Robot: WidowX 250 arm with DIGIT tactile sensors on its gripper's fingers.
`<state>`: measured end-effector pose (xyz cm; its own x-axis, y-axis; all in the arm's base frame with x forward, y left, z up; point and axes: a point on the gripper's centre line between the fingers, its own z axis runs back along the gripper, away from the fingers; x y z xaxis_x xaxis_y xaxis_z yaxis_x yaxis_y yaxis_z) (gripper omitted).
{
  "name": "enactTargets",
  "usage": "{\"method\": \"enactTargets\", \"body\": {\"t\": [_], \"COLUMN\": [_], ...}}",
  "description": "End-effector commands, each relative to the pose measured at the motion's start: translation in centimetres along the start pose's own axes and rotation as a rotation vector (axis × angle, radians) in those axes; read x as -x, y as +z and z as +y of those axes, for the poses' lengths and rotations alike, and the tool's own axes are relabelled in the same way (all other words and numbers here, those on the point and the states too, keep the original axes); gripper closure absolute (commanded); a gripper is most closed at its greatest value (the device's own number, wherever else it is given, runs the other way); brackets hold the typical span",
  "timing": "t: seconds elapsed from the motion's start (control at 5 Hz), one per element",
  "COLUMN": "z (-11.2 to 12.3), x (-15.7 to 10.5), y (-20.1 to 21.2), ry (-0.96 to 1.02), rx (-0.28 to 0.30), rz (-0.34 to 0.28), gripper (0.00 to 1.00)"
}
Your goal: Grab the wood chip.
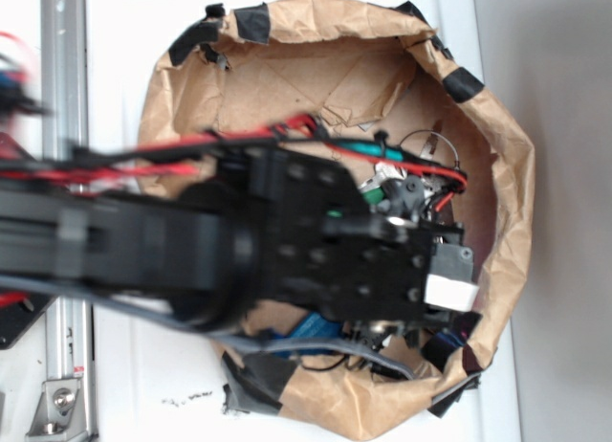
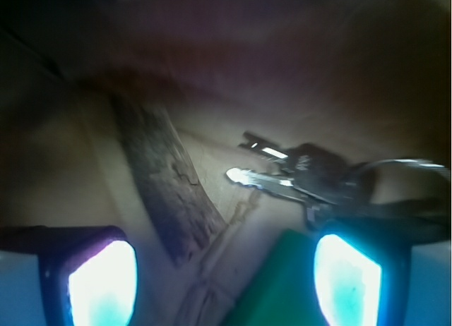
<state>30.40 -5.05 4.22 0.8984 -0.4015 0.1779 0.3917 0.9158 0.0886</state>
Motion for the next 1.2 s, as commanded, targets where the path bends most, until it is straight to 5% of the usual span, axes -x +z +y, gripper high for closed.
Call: {"method": "enactTargets", "body": {"t": [0.0, 0.4, 0.6, 1.0], "z": [-2.6, -3.3, -3.2, -2.1], "x": [-1.9, -2.2, -1.8, -1.2], "y": [-1.9, -3.1, -3.7, -4.0], "ry": [-0.133, -0.195, -0.179, -0.152], "rx": [0.003, -0.013, 0.003, 0.025], "rz": [-0.095, -0.139, -0.137, -0.126], "gripper": [0.00, 0.00, 1.00, 1.00]}}
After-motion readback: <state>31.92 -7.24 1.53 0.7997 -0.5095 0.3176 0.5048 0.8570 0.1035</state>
